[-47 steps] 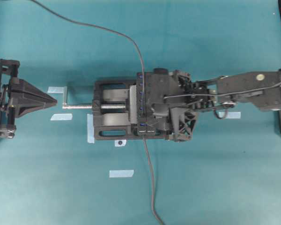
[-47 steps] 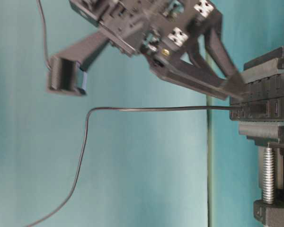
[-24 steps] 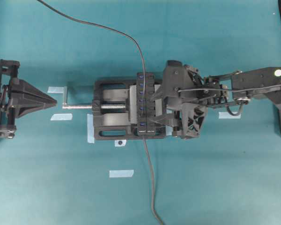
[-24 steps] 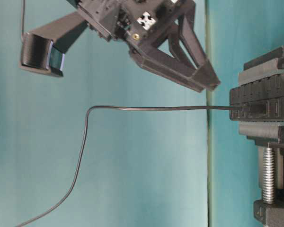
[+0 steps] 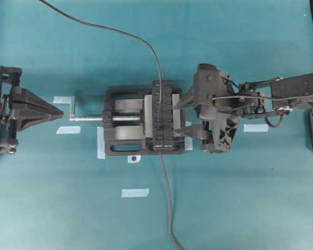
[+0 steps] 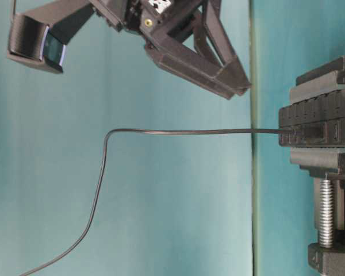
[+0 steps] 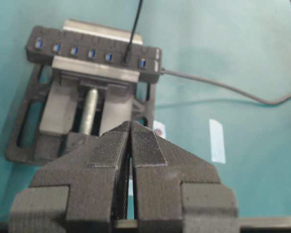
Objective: Insert the USB into the second port from the front of the fixed hub.
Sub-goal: 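Push the plug down into the port with the right gripper, then open the right gripper and pull it back away from the hub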
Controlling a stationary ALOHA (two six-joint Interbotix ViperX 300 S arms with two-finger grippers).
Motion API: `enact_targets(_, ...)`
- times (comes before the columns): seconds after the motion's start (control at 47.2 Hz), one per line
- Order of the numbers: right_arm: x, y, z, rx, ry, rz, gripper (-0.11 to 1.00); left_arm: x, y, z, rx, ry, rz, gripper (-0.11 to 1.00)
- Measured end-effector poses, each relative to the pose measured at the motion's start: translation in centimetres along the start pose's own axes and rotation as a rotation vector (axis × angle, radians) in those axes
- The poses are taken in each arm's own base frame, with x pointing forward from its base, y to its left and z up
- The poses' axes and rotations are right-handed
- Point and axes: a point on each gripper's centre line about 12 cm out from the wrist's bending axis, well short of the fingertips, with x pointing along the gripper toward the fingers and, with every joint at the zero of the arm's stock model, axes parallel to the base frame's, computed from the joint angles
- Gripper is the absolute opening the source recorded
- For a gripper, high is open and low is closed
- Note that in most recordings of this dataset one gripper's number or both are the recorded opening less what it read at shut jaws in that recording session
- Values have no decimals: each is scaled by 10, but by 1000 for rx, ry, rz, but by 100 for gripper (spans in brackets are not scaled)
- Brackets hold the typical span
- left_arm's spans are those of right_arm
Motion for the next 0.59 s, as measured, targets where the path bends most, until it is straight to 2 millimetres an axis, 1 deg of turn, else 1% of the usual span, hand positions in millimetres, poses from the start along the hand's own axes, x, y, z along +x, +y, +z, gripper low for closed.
enact_targets(0.594,-25,-1,0,1,-54,3,78,0,0,1,-2,-3,-1,0)
